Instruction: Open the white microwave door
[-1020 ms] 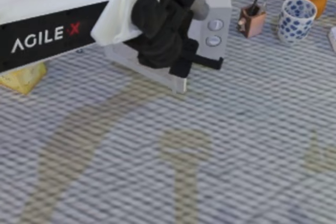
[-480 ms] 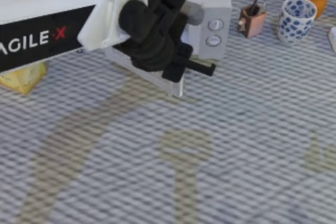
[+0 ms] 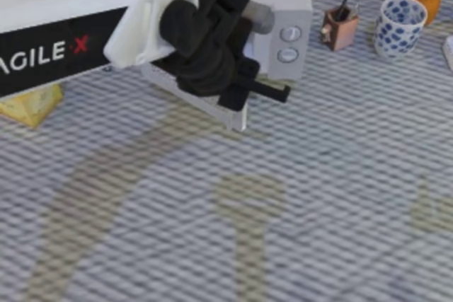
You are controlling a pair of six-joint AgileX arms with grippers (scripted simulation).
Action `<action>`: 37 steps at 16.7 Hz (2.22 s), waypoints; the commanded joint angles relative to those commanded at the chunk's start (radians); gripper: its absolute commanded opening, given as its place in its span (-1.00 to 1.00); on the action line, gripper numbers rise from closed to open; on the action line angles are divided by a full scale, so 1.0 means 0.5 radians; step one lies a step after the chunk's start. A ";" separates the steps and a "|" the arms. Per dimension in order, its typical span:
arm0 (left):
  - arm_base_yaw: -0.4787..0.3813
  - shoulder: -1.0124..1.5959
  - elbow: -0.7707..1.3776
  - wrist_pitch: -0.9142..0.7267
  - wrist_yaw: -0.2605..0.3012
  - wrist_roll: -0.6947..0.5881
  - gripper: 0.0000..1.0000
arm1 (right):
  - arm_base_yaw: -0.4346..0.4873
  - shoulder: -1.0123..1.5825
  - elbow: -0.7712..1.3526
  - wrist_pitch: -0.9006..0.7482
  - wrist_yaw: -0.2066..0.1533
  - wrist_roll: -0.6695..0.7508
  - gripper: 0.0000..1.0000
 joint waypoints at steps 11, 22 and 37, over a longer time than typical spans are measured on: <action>0.000 0.000 0.000 0.000 0.000 0.000 -1.00 | 0.000 0.000 0.000 0.000 0.000 0.000 1.00; 0.078 -0.156 -0.202 0.056 0.158 0.271 -1.00 | 0.000 0.000 0.000 0.000 0.000 0.000 1.00; 0.078 -0.156 -0.202 0.056 0.158 0.271 -1.00 | 0.000 0.000 0.000 0.000 0.000 0.000 1.00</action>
